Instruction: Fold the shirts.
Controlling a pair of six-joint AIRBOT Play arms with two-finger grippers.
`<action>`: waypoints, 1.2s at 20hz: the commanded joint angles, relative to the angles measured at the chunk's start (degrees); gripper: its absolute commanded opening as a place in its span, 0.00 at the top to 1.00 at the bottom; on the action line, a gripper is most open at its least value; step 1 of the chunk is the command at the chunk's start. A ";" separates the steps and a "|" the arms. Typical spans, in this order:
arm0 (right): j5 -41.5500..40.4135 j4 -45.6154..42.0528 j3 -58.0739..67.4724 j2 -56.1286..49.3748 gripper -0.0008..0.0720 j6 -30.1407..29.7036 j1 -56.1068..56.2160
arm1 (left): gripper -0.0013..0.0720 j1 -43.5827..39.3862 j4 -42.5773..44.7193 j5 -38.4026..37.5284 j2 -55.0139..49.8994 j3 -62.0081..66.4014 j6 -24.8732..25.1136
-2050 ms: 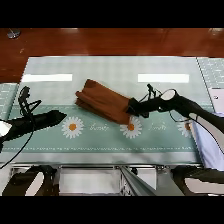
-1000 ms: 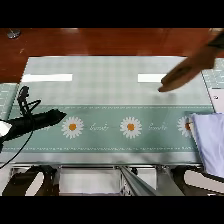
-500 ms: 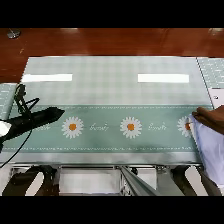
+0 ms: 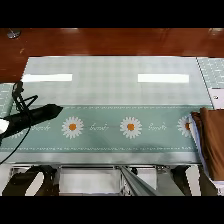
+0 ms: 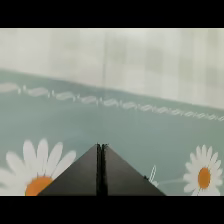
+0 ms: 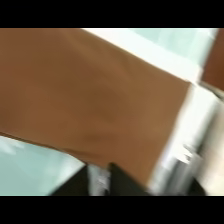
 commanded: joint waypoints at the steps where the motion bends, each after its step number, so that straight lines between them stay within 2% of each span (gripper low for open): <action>1: -15.43 44.24 11.17 -7.78 0.95 -5.11 1.75 | 0.96 -0.15 0.02 0.85 -5.84 11.21 2.51; 2: -20.55 56.33 13.55 -9.62 0.95 -8.31 6.86 | 0.96 -0.70 0.00 0.22 -9.09 17.18 2.49; 3: -24.79 58.53 15.45 -10.93 0.95 -9.70 14.10 | 0.96 -1.99 0.02 -1.29 -13.11 24.57 2.49; 4: -27.45 54.88 17.20 -12.15 0.95 -10.29 22.23 | 0.96 -3.85 0.09 -3.19 -17.00 31.65 2.49; 6: -29.75 38.05 18.62 -15.74 0.95 -10.43 41.92 | 0.96 -9.42 5.73 -6.75 -24.83 45.33 0.28; 8: -27.80 16.46 18.58 -21.11 0.95 -9.14 58.03 | 0.96 -15.21 22.75 -8.02 -30.73 53.51 -11.78; 10: -25.97 -1.05 17.46 -28.39 0.95 -1.38 68.15 | 0.96 -18.08 35.41 -12.11 -34.53 53.68 -21.55; 11: -25.62 -5.51 16.74 -32.28 0.95 3.78 70.10 | 0.95 -18.12 35.87 -14.34 -36.02 52.11 -21.73; 12: -25.53 -6.08 16.13 -36.11 0.95 7.23 70.25 | 0.95 -17.97 36.11 -14.58 -37.29 49.20 -21.24; 13: -24.90 -6.21 15.58 -39.43 0.95 8.26 70.05 | 0.95 -17.20 36.09 -15.02 -38.51 45.97 -20.94; 15: -21.14 -6.58 15.52 -44.98 0.95 8.22 69.77 | 0.95 -15.45 36.04 -19.12 -40.15 43.25 -21.75; 17: -19.61 -6.16 15.52 -47.34 0.95 8.26 69.79 | 0.95 -14.25 36.09 -19.74 -39.98 43.34 -21.07; 24: -19.34 -6.14 15.54 -47.15 0.95 8.22 69.83 | 0.95 -13.73 36.06 -21.00 -40.59 44.83 -20.06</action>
